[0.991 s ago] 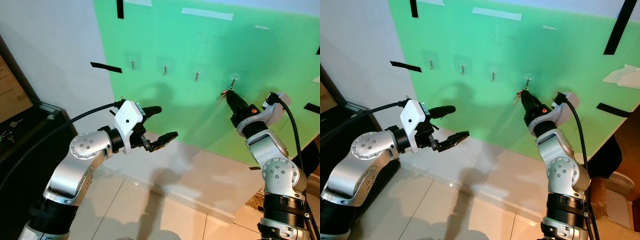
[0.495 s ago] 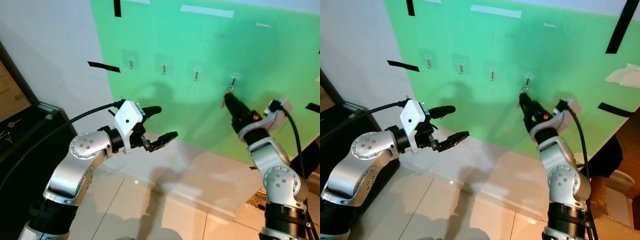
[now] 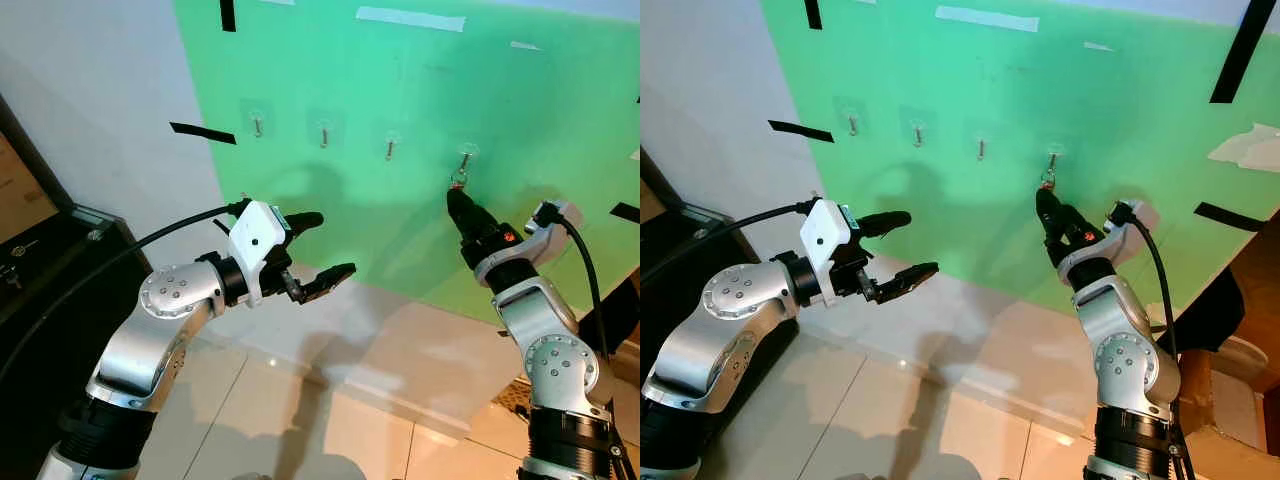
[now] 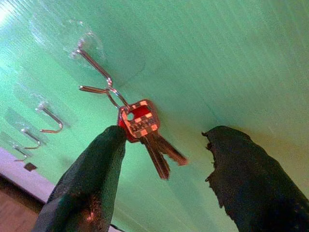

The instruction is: Hang keys on a hook

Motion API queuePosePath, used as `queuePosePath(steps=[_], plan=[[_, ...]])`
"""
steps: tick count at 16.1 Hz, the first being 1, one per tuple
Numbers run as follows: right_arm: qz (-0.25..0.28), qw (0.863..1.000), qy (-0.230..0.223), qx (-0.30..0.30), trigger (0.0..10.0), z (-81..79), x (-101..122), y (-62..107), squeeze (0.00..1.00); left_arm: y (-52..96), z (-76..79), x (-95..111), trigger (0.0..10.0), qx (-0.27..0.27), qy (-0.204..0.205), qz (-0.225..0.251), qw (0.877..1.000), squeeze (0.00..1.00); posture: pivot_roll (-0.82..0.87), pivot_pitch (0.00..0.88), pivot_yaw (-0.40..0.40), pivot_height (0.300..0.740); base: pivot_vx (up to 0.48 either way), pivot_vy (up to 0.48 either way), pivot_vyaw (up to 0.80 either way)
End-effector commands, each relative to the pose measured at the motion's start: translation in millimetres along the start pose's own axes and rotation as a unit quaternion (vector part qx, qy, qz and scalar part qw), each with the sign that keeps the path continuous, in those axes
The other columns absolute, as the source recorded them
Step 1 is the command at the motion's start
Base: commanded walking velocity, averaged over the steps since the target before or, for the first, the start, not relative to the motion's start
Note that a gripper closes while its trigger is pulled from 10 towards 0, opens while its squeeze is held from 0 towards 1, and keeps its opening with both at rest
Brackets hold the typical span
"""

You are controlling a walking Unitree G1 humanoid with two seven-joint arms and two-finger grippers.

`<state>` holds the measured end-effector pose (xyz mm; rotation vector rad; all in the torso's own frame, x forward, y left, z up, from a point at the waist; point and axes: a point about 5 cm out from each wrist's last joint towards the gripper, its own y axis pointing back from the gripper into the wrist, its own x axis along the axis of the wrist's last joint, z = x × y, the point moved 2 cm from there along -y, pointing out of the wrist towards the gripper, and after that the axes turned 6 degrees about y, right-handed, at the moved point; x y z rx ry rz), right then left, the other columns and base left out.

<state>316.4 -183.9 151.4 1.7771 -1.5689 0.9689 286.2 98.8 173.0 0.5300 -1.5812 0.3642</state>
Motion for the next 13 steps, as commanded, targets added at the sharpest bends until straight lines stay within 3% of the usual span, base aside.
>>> queuePosePath(steps=[1, 3, 6, 8, 9, 10, 11, 12, 13], plan=[[0.026, 1.000, -0.005, 0.017, 10.0, -5.1, 8.6, 2.3, 0.00, -0.6, 0.6, 2.9, 10.0, -0.001, -0.005, 0.001, 1.000, 0.00, -0.06, 0.000, 0.036, 0.740, 0.000, 0.000, 0.00], [0.035, 0.998, -0.002, 0.055, 10.0, -14.8, 12.5, 7.0, 0.00, -0.1, -0.4, 2.6, 10.0, 0.008, 0.001, 0.007, 1.000, 0.00, -0.06, 0.000, 0.037, 0.740, 0.000, 0.000, 0.00], [0.008, 0.994, 0.026, 0.106, 10.0, -27.1, 5.8, 22.2, 0.00, 6.9, -12.2, -5.0, 10.0, 0.076, 0.008, 0.010, 0.997, 0.00, -0.07, 0.000, 0.037, 0.740, 0.000, 0.000, 0.00], [-0.025, 0.993, 0.080, 0.083, 10.0, -21.8, -5.3, 28.6, 0.00, 16.4, -21.8, -12.4, 10.0, 0.135, 0.011, 0.002, 0.991, 0.00, -0.07, 0.000, 0.035, 0.740, 0.000, 0.000, 0.00], [-0.047, 0.989, 0.136, 0.046, 10.0, -14.1, -13.6, 31.1, 0.00, 26.9, -27.9, -22.2, 10.0, 0.181, 0.015, -0.017, 0.983, 0.00, -0.07, 0.000, 0.032, 0.740, 0.000, 0.000, 0.00], [-0.054, 0.986, 0.152, 0.035, 10.0, -12.0, -16.3, 32.4, 0.00, 30.7, -29.8, -26.6, 10.0, 0.198, 0.015, -0.026, 0.980, 0.00, -0.07, 0.000, 0.032, 0.740, 0.000, 0.000, 0.00], [-0.073, 0.982, 0.174, 0.001, 10.0, -5.4, -25.3, 32.9, 0.00, 41.3, -38.8, -43.1, 10.0, 0.257, 0.000, -0.067, 0.964, 0.00, -0.08, 0.000, 0.027, 0.740, 0.000, 0.000, 0.00], [-0.107, 0.971, 0.205, -0.067, 10.0, 11.2, -43.6, 34.5, 0.00, 58.0, -49.8, -61.9, 10.0, 0.342, 0.010, -0.095, 0.935, 0.00, -0.07, 0.000, 0.019, 0.740, 0.000, 0.000, 0.00], [-0.111, 0.968, 0.208, -0.084, 10.0, 15.5, -47.1, 35.1, 0.00, 60.7, -50.7, -65.0, 10.0, 0.354, 0.015, -0.097, 0.930, 0.00, -0.07, 0.000, 0.019, 0.740, 0.000, 0.000, 0.00]])
